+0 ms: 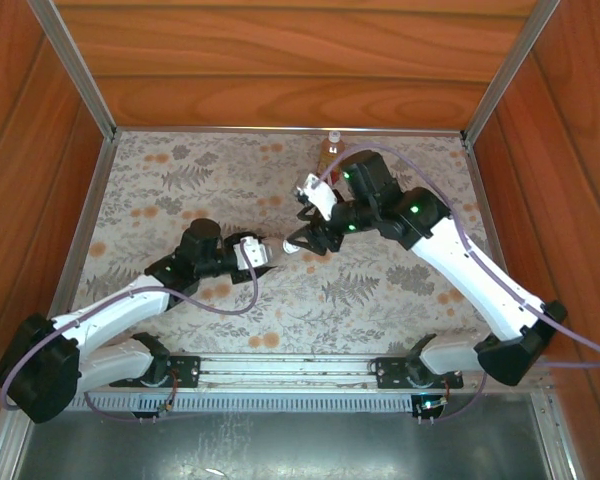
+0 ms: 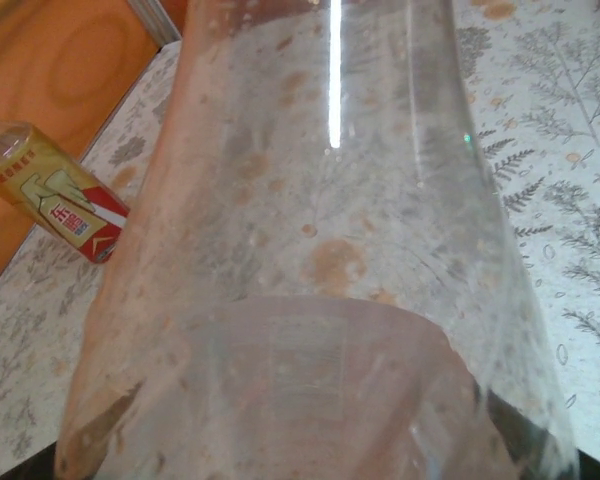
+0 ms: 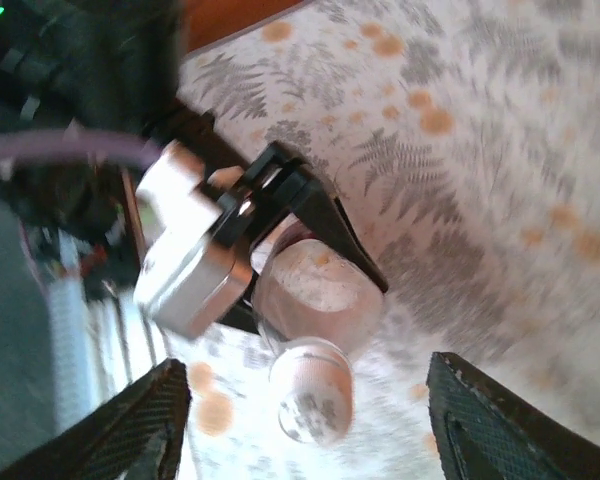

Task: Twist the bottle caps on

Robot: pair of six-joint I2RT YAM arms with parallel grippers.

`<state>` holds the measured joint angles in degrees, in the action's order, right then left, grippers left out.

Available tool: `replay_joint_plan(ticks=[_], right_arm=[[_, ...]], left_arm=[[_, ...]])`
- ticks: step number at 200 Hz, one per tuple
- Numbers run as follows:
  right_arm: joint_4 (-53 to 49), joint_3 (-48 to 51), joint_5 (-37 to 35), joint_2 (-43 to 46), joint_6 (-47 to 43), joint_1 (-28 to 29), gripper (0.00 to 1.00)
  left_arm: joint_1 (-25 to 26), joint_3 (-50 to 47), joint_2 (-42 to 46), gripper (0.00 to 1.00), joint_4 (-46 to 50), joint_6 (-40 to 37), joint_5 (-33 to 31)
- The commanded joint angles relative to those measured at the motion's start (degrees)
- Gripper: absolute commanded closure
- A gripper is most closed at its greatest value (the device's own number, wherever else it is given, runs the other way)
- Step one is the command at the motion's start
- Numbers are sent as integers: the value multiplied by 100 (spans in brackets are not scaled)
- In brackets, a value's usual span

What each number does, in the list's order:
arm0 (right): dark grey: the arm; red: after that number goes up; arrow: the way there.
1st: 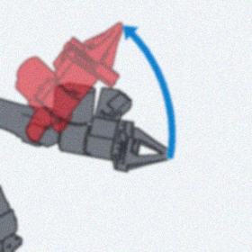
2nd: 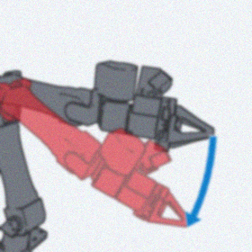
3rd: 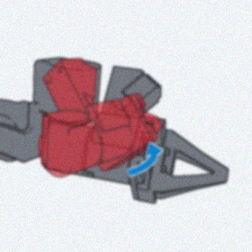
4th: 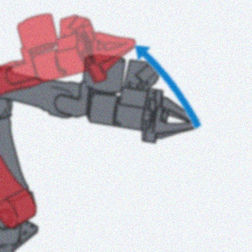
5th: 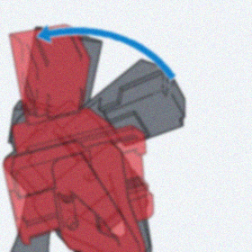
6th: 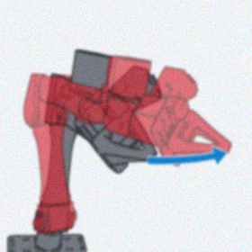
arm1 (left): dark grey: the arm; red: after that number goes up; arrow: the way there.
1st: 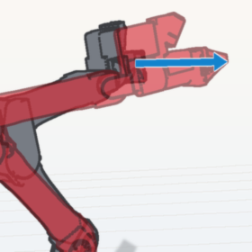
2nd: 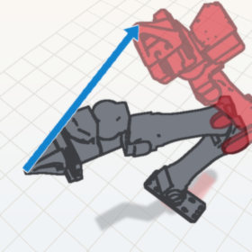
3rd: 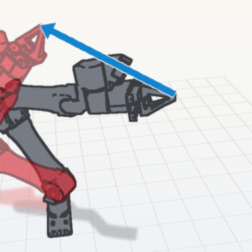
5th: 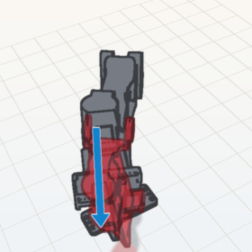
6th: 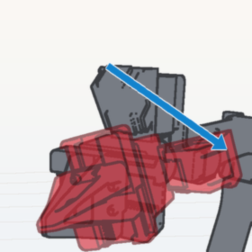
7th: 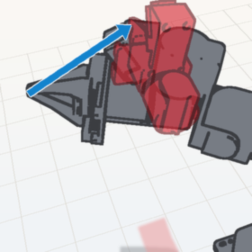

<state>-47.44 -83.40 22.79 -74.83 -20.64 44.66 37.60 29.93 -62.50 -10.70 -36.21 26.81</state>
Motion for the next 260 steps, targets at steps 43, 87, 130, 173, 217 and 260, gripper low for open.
replay_joint_plan(ticks=[43,87,130,173,217,260], right_arm=[[-548,372,78,339,-4397,251,39],[-797,239,-50,68,-4486,381,43],[-720,222,20,-80,-4387,438,49],[-709,184,181,-222,-4273,446,62],[-633,205,78,-311,-4191,446,66],[-68,235,-237,-279,-2609,438,90]], left_arm=[[10,-102,21,41,68,109,985],[4,-15,31,41,129,114,1089],[2,-12,68,41,156,133,1142],[3,-4,58,41,182,136,1142],[5,6,84,41,200,134,1136],[10,107,93,41,192,19,452]])
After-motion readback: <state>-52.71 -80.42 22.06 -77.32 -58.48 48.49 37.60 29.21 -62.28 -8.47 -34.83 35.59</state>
